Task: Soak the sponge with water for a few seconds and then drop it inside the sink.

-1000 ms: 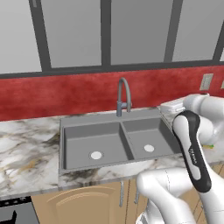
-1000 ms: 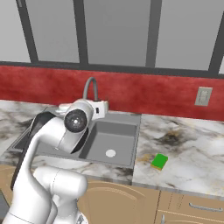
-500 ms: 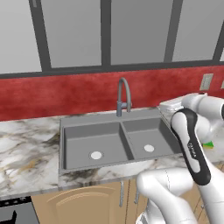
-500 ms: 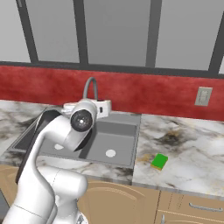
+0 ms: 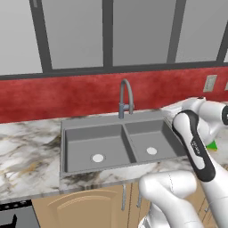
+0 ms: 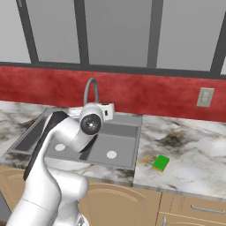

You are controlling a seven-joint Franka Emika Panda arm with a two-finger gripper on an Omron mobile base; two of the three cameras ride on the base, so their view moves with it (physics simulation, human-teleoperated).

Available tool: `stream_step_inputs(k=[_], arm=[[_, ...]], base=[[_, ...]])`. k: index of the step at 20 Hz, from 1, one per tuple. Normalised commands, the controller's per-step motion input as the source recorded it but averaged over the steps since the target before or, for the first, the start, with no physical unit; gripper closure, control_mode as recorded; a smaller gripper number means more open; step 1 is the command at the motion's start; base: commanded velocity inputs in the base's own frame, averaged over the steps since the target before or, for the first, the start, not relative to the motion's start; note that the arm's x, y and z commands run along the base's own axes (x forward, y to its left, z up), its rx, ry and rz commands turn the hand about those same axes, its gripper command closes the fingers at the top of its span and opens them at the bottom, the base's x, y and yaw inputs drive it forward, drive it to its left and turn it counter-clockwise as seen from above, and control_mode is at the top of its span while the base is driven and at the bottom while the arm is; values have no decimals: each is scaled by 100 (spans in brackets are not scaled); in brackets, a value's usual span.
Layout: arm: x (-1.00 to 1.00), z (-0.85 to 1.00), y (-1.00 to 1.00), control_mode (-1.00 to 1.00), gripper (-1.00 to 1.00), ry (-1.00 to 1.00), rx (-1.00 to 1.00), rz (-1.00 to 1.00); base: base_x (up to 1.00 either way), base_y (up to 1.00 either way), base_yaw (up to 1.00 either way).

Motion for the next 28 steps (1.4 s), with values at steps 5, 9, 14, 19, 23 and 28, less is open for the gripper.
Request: stream_step_inputs(k=[5,9,14,19,23,28], arm=[[12,-26,0,-100,-100,-8,1,6],[9,-15,0,-100,-100,-13,4,7],[4,-5,0,-100,-100,-15,4,14],[9,0,0,-100,-100,-5,0,16],[10,0,0,-100,-100,0,0,14],[12,0,11,-100,-100,0,0,1]], base=[[0,0,0],[0,0,0],[0,0,0],[0,0,0],[0,0,0],[0,0,0]])
